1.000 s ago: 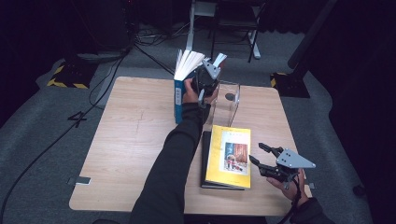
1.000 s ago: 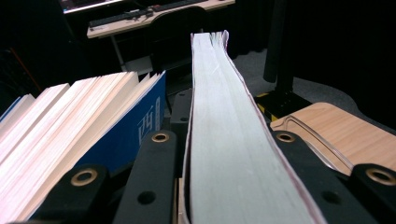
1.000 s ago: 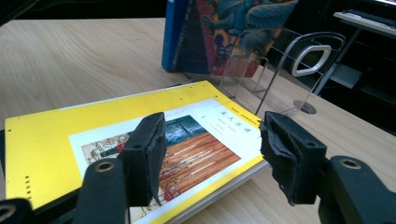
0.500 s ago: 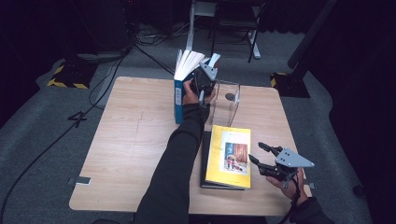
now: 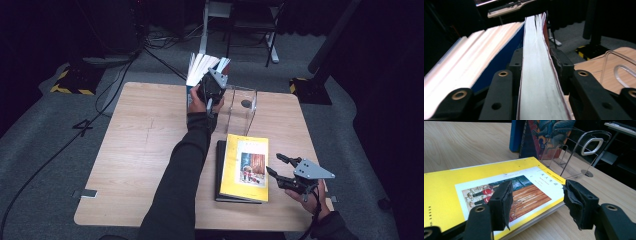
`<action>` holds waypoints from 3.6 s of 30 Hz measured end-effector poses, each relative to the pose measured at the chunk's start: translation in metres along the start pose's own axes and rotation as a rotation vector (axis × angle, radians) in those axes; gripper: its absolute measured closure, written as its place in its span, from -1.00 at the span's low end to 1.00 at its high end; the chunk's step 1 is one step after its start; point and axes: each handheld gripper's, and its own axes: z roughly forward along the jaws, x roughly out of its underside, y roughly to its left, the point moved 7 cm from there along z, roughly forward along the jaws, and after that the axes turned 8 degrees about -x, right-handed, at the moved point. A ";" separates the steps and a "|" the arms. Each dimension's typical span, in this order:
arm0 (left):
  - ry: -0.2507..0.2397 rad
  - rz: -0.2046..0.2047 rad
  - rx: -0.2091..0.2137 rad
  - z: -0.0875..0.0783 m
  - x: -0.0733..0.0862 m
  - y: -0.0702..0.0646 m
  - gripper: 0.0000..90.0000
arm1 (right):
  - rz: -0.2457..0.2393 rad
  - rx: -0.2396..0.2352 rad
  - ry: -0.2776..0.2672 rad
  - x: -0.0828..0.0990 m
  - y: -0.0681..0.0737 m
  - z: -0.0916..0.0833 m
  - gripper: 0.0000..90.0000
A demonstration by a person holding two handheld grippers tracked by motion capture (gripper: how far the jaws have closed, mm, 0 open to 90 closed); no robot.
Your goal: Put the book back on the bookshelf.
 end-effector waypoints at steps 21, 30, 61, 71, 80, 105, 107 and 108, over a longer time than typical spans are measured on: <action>0.013 0.029 0.082 -0.026 -0.004 0.015 0.21 | -0.004 0.004 0.026 0.002 0.000 0.006 -0.08; 0.023 0.039 0.106 -0.038 -0.003 0.019 0.07 | 0.000 0.001 0.035 0.003 0.000 0.006 -0.10; -0.044 0.129 0.307 -0.129 0.032 0.038 -0.06 | 0.076 -0.056 0.083 0.016 0.005 0.013 -0.13; 0.001 0.180 0.405 -0.151 0.085 0.038 -0.08 | 0.161 -0.131 0.095 0.020 0.006 0.014 -0.14; 0.106 0.159 0.564 -0.164 0.148 0.025 -0.11 | 0.184 -0.179 0.144 0.024 0.010 0.017 -0.17; 0.289 0.254 0.802 -0.197 0.240 -0.008 -0.32 | 0.358 -0.333 0.276 0.037 0.015 0.024 -0.59; 0.293 0.257 0.816 -0.196 0.242 -0.010 -0.33 | 0.365 -0.347 0.277 0.037 0.015 0.025 -0.60; 0.296 0.259 0.816 -0.195 0.242 -0.010 -0.33 | 0.366 -0.348 0.280 0.036 0.015 0.026 -0.61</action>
